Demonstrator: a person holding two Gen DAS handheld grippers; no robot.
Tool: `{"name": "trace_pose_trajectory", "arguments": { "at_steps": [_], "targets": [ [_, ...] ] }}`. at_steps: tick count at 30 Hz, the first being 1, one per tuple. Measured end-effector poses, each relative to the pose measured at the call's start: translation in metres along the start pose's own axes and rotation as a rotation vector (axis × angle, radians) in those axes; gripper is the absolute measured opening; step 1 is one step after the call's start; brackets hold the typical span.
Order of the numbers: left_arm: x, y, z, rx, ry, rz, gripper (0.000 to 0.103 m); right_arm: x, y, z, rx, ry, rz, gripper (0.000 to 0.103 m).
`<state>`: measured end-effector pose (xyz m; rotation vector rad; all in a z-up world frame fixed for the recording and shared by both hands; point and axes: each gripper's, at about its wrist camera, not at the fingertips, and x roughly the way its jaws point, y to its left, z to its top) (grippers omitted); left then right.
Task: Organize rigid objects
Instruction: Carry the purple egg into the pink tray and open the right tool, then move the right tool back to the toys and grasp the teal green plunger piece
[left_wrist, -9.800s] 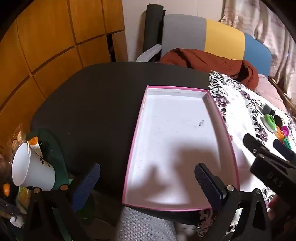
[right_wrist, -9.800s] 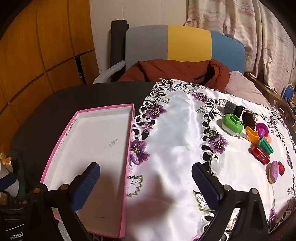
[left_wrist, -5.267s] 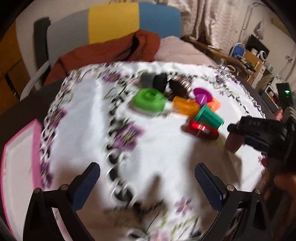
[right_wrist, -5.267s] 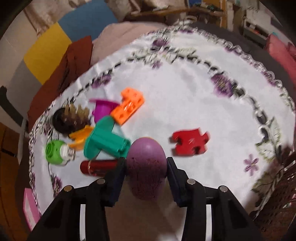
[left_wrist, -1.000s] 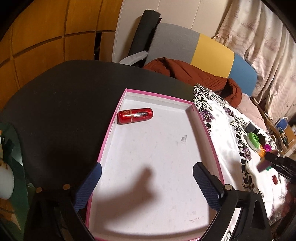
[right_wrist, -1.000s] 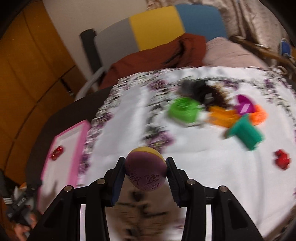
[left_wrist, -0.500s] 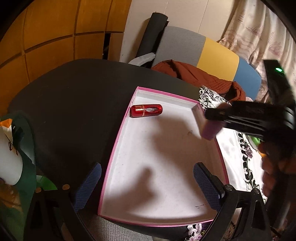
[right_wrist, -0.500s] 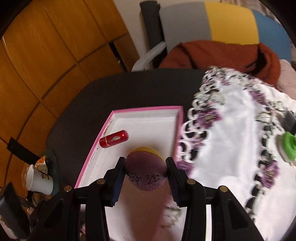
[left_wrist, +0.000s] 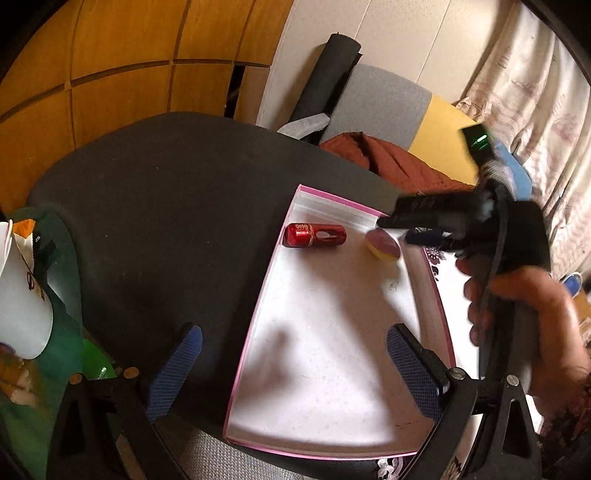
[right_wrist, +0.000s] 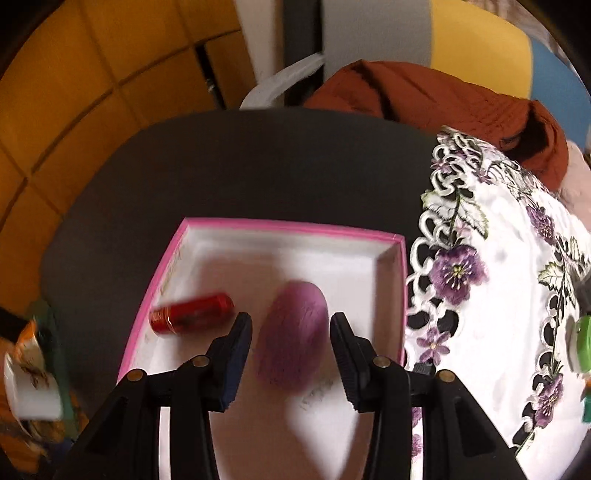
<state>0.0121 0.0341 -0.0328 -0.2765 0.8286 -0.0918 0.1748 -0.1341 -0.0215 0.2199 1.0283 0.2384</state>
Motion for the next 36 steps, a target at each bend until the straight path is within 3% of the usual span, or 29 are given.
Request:
{"name": "trace_pose_trajectory", "arguments": {
  "at_steps": [3, 7, 29, 36],
  "targets": [
    [0.001, -0.004, -0.002, 0.013, 0.006, -0.007, 0.101, -0.029, -0.005, -0.004, 0.024, -0.097, 0.015, 0.048],
    [0.006, -0.009, -0.006, 0.028, 0.032, -0.024, 0.101, -0.053, -0.016, -0.02, 0.024, -0.135, 0.022, 0.048],
    [0.001, -0.061, -0.03, 0.153, 0.087, -0.086, 0.102, -0.107, -0.101, -0.104, 0.039, -0.122, -0.203, 0.048],
    [0.0, -0.091, -0.031, 0.213, 0.102, -0.143, 0.103, -0.122, -0.139, -0.124, 0.078, -0.12, -0.289, 0.048]
  ]
}}
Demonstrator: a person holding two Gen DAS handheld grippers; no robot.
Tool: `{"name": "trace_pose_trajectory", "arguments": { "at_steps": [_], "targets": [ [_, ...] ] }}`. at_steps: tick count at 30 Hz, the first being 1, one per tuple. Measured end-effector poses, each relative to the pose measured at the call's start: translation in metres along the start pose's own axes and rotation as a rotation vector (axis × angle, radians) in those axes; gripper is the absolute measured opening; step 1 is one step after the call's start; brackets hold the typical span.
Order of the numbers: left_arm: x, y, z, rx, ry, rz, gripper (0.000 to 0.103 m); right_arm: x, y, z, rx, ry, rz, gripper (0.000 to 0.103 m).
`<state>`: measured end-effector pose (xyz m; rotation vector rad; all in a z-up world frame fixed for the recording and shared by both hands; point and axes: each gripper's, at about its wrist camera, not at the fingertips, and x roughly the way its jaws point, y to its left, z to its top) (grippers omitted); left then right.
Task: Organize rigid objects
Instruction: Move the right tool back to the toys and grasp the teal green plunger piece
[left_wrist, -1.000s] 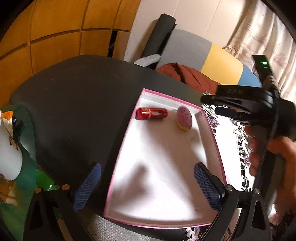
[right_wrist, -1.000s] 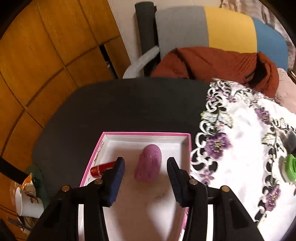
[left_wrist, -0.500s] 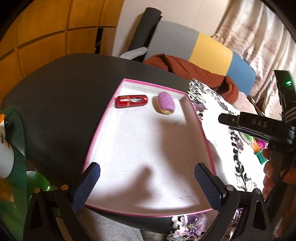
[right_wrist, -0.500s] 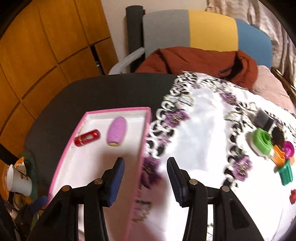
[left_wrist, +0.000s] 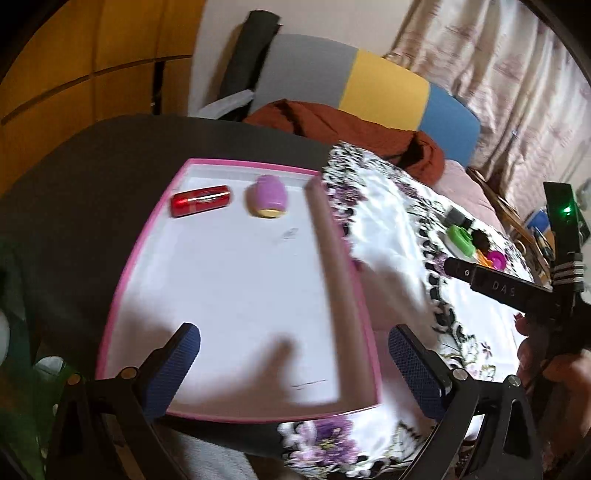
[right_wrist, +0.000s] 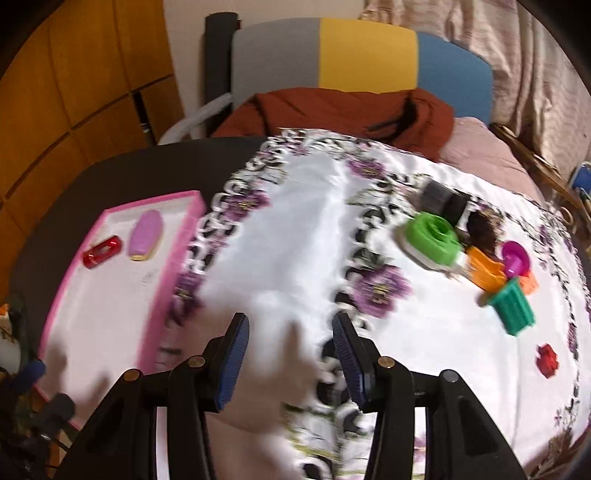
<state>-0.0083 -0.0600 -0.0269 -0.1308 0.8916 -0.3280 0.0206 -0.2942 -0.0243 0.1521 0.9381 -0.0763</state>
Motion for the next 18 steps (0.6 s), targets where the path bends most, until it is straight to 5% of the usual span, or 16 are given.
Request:
{"name": "trace_pose_trajectory", "arguments": {
  "at_steps": [18],
  "targets": [
    [0.025, -0.09, 0.0, 0.178, 0.068, -0.099, 0.103, -0.003, -0.097, -0.017, 0.17, 0.045, -0.143, 0.048]
  ]
}}
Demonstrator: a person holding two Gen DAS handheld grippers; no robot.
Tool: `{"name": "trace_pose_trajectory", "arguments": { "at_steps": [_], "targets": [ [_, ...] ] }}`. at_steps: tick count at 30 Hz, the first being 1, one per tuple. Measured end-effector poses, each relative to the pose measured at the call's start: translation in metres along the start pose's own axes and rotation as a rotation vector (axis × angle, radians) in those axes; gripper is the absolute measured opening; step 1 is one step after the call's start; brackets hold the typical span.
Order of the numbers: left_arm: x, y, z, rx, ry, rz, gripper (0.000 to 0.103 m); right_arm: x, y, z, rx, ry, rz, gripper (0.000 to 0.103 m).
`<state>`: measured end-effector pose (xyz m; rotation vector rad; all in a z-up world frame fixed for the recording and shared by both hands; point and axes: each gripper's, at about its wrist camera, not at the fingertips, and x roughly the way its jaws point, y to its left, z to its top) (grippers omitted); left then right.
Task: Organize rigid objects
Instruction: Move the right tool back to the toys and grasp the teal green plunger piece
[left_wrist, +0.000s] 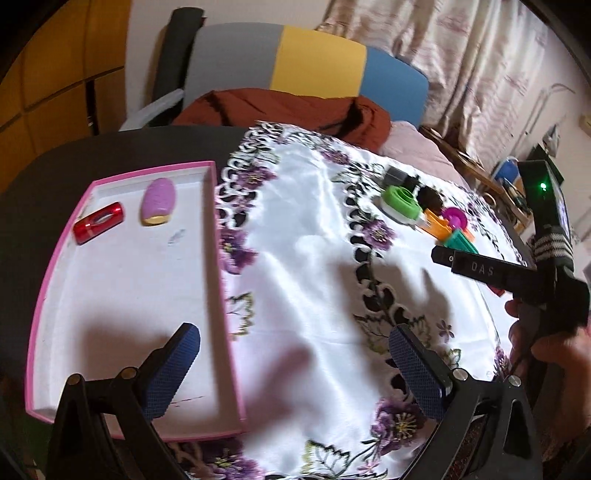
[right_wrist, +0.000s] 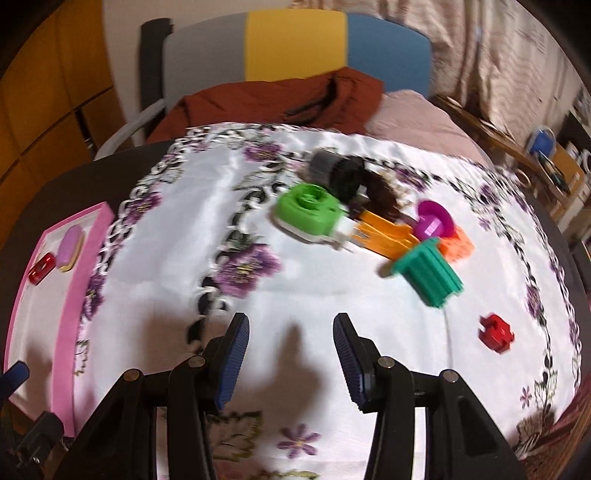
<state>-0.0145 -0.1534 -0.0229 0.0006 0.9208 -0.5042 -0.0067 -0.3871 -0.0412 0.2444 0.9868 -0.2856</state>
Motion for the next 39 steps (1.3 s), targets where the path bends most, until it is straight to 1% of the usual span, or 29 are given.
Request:
{"name": "trace_pose_trajectory", "arguments": {
  "at_steps": [2, 4, 6, 9, 11, 12, 15, 18, 20, 21, 24, 28, 29, 30, 31, 33, 38, 39],
  "targets": [
    [0.004, -0.007, 0.0, 0.017, 0.009, -0.003, 0.103, 0.004, -0.02, 0.001, 0.078, 0.025, -0.013, 0.048],
    [0.006, -0.012, 0.0, 0.026, 0.016, -0.011, 0.103, 0.007, -0.039, 0.003, 0.141, 0.032, -0.02, 0.048],
    [0.008, -0.016, 0.0, 0.033, 0.021, -0.02, 0.103, 0.007, -0.058, 0.007, 0.198, 0.029, -0.047, 0.048],
    [0.01, -0.02, -0.001, 0.038, 0.028, -0.034, 0.103, 0.008, -0.084, 0.019, 0.259, -0.001, -0.086, 0.051],
    [0.011, -0.022, -0.002, 0.04, 0.036, -0.049, 0.103, 0.013, -0.099, 0.03, 0.287, 0.001, -0.122, 0.056],
    [0.012, -0.023, -0.003, 0.041, 0.04, -0.049, 0.103, 0.017, -0.105, 0.036, 0.29, 0.006, -0.129, 0.056],
    [0.014, -0.027, -0.004, 0.05, 0.048, -0.048, 0.103, 0.035, -0.117, 0.048, 0.284, 0.022, -0.103, 0.056],
    [0.014, -0.029, -0.003, 0.057, 0.042, -0.039, 0.103, 0.053, -0.123, 0.054, 0.27, 0.061, -0.084, 0.057],
    [0.016, -0.03, -0.002, 0.056, 0.042, -0.035, 0.103, 0.06, -0.127, 0.054, 0.301, 0.077, -0.027, 0.062],
    [0.017, -0.03, -0.001, 0.053, 0.045, -0.034, 0.103, 0.063, -0.127, 0.054, 0.308, 0.084, -0.012, 0.062],
    [0.025, -0.033, 0.003, 0.05, 0.061, -0.036, 0.103, 0.071, -0.123, 0.054, 0.285, 0.11, 0.01, 0.062],
    [0.031, -0.041, 0.014, 0.052, 0.058, -0.037, 0.103, 0.079, -0.119, 0.047, 0.281, 0.158, 0.049, 0.062],
    [0.032, -0.043, 0.018, 0.051, 0.055, -0.037, 0.103, 0.081, -0.119, 0.045, 0.287, 0.172, 0.058, 0.059],
    [0.036, -0.046, 0.023, 0.05, 0.055, -0.035, 0.103, 0.082, -0.119, 0.043, 0.298, 0.182, 0.063, 0.051],
    [0.037, -0.048, 0.026, 0.049, 0.056, -0.035, 0.103, 0.083, -0.121, 0.04, 0.312, 0.191, 0.066, 0.047],
    [0.044, -0.054, 0.037, 0.048, 0.049, -0.033, 0.103, 0.081, -0.126, 0.037, 0.331, 0.187, 0.053, 0.031],
    [0.074, -0.078, 0.064, 0.079, 0.064, -0.014, 0.103, 0.077, -0.134, 0.031, 0.38, 0.195, 0.075, 0.03],
    [0.084, -0.084, 0.07, 0.091, 0.081, -0.02, 0.103, 0.076, -0.134, 0.03, 0.387, 0.197, 0.074, 0.03]
  ]
}}
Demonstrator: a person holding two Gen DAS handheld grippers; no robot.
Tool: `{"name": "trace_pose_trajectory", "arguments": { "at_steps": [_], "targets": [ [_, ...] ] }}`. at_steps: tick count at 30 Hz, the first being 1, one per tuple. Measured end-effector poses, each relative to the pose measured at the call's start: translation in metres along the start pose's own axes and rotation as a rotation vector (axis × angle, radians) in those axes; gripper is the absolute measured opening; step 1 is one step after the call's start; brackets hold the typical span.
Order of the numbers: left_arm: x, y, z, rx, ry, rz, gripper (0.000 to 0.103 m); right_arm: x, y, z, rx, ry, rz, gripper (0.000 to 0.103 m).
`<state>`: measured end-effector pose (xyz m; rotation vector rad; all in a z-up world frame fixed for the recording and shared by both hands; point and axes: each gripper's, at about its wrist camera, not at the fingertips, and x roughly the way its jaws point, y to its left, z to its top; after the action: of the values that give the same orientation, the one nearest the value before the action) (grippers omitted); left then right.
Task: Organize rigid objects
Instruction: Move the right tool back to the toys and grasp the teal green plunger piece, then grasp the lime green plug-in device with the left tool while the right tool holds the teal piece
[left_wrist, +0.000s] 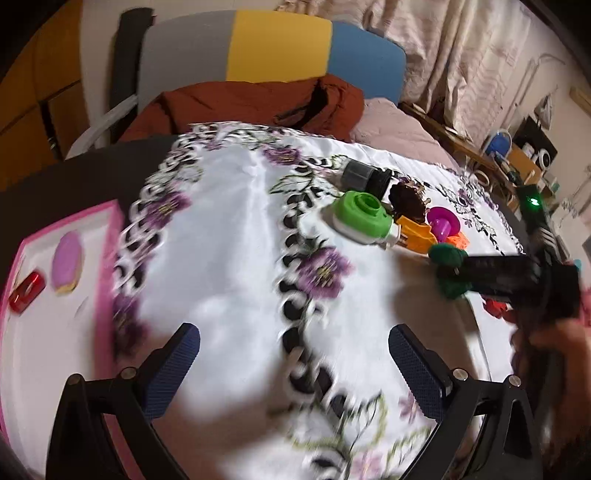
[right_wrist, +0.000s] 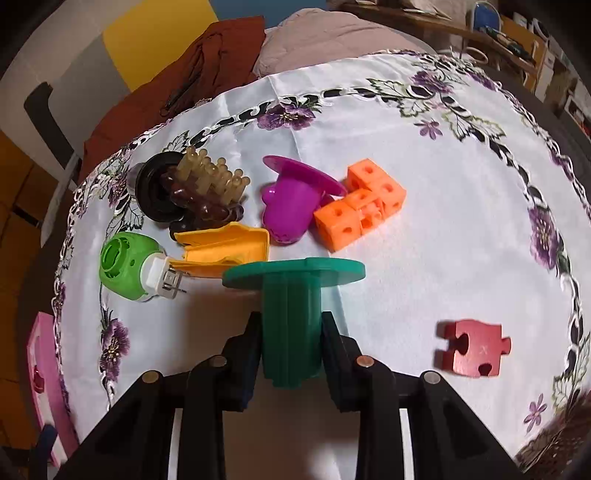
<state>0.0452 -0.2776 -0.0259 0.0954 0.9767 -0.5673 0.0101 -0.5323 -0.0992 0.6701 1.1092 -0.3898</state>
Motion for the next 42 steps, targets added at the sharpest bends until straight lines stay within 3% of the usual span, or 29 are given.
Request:
{"name": "trace_pose_trajectory", "arguments": {
  "at_steps": [6, 15, 31, 36, 40, 42],
  "targets": [
    [0.044, -0.033, 0.033, 0.11, 0.028, 0.065, 0.103, -0.002, -0.006, -0.001, 0.012, 0.011, -0.013, 0.03],
    [0.089, -0.062, 0.069, 0.215, 0.03, 0.054, 0.103, -0.001, -0.008, 0.0, 0.037, 0.007, -0.006, 0.03],
    [0.126, -0.089, 0.087, 0.367, -0.004, 0.013, 0.103, -0.001, -0.016, 0.001, 0.069, 0.001, -0.035, 0.03],
    [0.13, -0.088, 0.089, 0.363, -0.016, -0.009, 0.103, -0.001, -0.012, 0.001, 0.053, 0.0, -0.053, 0.03],
    [0.112, -0.089, 0.085, 0.359, -0.109, -0.034, 0.103, -0.001, -0.013, 0.001, 0.059, -0.001, -0.048, 0.03],
    [0.102, -0.094, 0.081, 0.406, -0.151, -0.059, 0.103, -0.001, -0.014, 0.001, 0.063, 0.001, -0.045, 0.03]
  ]
}}
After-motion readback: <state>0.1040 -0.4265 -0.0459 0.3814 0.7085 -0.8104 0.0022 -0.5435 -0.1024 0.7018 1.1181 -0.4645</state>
